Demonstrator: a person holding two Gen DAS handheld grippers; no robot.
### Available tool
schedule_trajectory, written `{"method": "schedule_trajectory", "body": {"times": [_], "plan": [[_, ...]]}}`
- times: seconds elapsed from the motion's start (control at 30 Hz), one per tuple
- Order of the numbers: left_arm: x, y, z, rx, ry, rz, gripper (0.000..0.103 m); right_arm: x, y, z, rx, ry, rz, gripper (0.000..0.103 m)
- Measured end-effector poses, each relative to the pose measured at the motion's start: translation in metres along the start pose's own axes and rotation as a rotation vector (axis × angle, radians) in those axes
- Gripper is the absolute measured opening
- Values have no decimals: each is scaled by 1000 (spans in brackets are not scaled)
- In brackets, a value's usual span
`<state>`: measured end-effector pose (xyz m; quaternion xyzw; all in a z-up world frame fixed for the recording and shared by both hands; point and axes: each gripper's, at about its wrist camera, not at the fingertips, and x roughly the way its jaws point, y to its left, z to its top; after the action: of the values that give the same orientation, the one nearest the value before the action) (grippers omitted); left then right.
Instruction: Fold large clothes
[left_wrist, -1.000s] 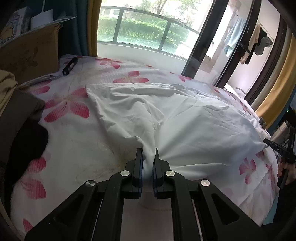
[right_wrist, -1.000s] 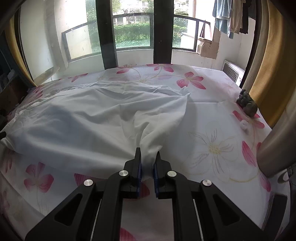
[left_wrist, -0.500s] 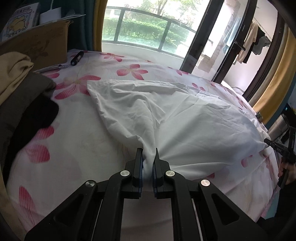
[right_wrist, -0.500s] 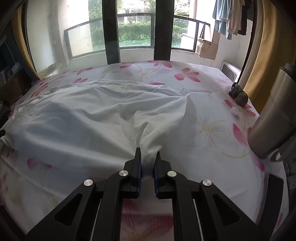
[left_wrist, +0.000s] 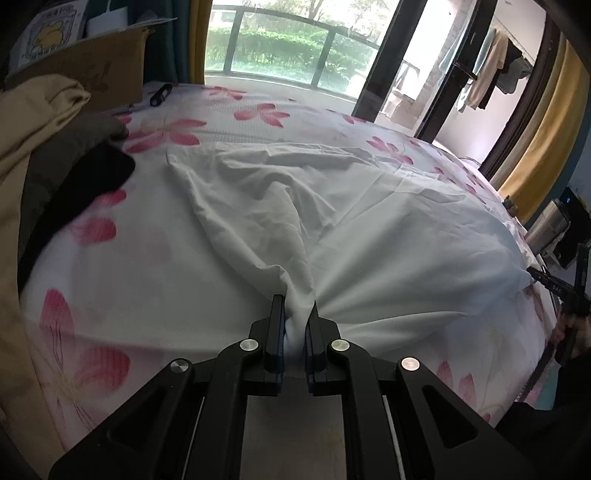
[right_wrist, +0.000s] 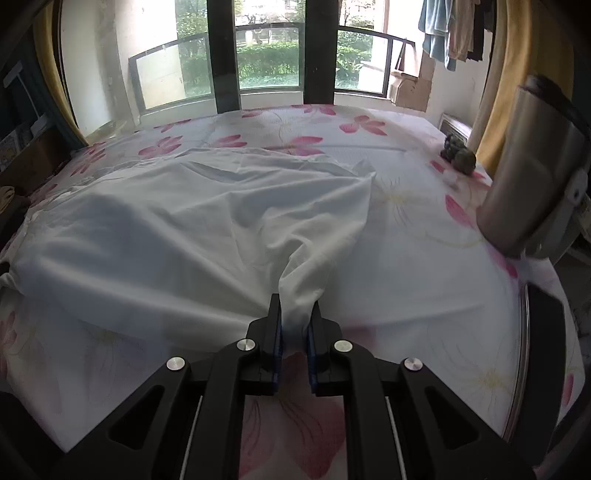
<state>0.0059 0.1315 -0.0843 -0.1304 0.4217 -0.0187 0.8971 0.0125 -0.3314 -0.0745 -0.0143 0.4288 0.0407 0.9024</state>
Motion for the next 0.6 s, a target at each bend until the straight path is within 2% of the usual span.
{"method": "schedule_trajectory", "body": {"times": [0.13, 0.2, 0.27, 0.3, 0.37, 0.47, 0.6], "plan": [[-3, 2, -2, -14, 0, -10, 14, -1, -2, -4, 18, -5, 1, 11], [-5, 2, -1, -14, 3, 4, 19, -2, -2, -4, 26, -2, -14, 18], [-9, 1, 0, -22, 6, 35, 34, -3, -2, -4, 29, 3, -34, 29], [-13, 1, 0, -22, -5, 52, 37, -4, -2, -4, 33, 6, -46, 33], [-23, 1, 3, -24, -33, 68, 47, -8, -4, -5, 46, 8, -72, 50], [-40, -3, 12, -8, -100, 96, 51, -15, -7, -8, 71, -2, -78, 62], [-53, -16, 28, 23, -167, 118, 52, -22, -7, -10, 86, 0, -89, 63]]}}
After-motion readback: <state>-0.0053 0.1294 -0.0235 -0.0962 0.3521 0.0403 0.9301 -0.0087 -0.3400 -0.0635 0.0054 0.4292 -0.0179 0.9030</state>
